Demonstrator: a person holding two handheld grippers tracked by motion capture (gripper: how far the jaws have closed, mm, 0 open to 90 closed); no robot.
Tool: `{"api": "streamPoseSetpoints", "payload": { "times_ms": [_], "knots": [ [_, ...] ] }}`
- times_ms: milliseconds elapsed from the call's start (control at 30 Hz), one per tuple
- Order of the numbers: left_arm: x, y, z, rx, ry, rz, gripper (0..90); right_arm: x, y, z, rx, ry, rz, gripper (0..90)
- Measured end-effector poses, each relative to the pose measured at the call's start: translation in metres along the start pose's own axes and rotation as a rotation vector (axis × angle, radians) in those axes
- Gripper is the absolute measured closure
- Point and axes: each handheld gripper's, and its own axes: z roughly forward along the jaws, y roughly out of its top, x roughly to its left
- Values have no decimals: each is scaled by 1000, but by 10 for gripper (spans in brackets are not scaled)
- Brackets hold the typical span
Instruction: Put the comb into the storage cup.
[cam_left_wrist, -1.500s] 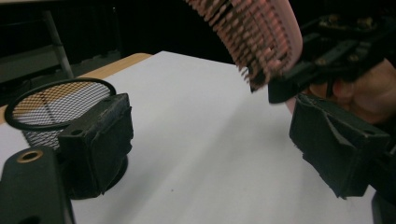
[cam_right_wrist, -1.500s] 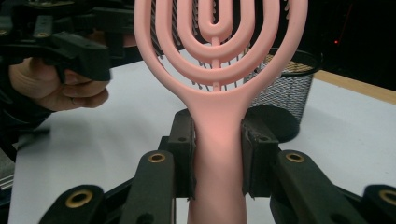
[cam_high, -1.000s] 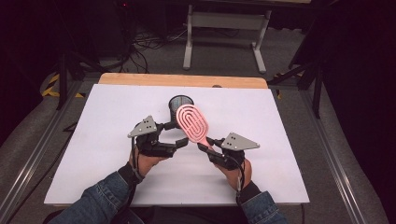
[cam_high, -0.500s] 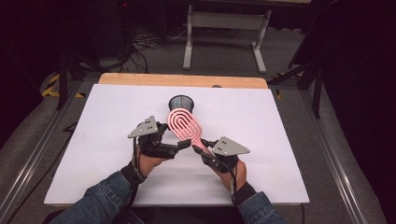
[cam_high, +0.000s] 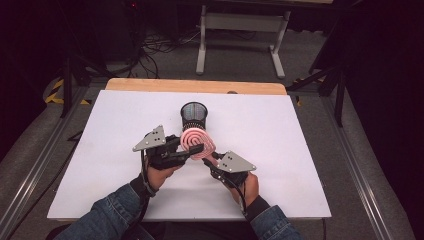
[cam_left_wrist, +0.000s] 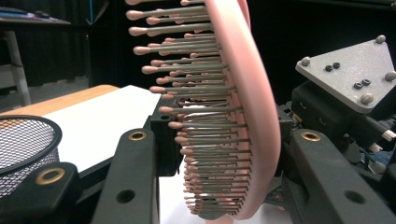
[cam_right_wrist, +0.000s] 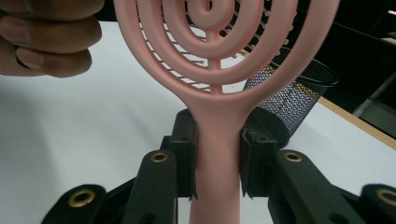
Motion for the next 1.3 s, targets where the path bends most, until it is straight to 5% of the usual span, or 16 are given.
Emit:
{"api": "streamPoseSetpoints", "payload": {
  "times_ms": [967,1300],
  "knots": [
    [0,2,-3,-18,16,13,621,9,4,9,3,-83,-11,699],
    [0,4,-2,-40,31,24,626,13,3,15,25,-79,-16,606]
  ]
}}
